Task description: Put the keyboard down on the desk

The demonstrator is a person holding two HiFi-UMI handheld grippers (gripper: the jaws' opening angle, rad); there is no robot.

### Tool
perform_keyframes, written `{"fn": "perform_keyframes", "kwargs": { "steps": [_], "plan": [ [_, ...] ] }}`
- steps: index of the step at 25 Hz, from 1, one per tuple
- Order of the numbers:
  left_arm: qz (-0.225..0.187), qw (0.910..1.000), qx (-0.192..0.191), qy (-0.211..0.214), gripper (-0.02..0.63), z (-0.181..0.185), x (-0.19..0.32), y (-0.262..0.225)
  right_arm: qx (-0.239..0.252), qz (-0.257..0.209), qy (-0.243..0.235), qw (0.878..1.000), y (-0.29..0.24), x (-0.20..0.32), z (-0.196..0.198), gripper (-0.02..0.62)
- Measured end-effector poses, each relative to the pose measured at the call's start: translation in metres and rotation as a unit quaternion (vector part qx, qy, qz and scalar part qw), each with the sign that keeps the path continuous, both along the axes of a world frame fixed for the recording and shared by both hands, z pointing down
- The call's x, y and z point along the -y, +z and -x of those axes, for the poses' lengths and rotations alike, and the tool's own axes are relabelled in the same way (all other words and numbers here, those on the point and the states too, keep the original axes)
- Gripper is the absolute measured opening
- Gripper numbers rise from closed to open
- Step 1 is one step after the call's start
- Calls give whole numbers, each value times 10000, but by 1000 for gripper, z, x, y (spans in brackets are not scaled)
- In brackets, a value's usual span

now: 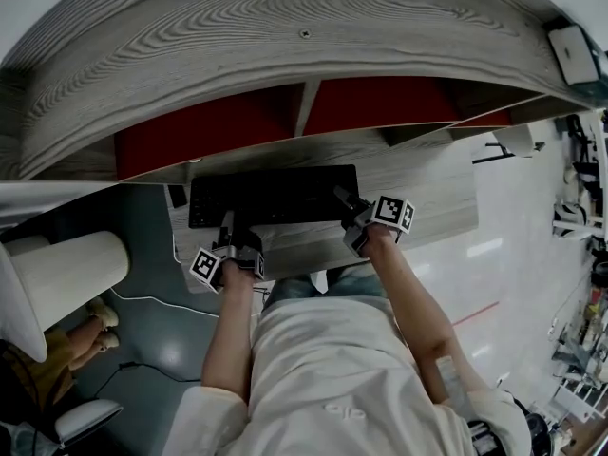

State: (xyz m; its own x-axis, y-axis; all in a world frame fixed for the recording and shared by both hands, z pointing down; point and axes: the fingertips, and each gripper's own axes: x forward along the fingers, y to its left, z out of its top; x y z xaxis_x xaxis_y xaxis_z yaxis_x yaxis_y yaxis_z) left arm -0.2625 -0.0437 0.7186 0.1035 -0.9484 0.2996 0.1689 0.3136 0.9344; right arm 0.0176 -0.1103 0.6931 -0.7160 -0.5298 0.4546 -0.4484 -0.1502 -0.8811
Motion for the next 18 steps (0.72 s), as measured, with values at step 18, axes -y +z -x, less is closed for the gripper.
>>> {"fn": "perform_keyframes", "kwargs": {
  "steps": [18],
  "plan": [
    [658, 9969, 230, -377, 84, 9, 5, 17, -113, 641, 557, 9963, 49, 16, -4, 239]
  ]
}}
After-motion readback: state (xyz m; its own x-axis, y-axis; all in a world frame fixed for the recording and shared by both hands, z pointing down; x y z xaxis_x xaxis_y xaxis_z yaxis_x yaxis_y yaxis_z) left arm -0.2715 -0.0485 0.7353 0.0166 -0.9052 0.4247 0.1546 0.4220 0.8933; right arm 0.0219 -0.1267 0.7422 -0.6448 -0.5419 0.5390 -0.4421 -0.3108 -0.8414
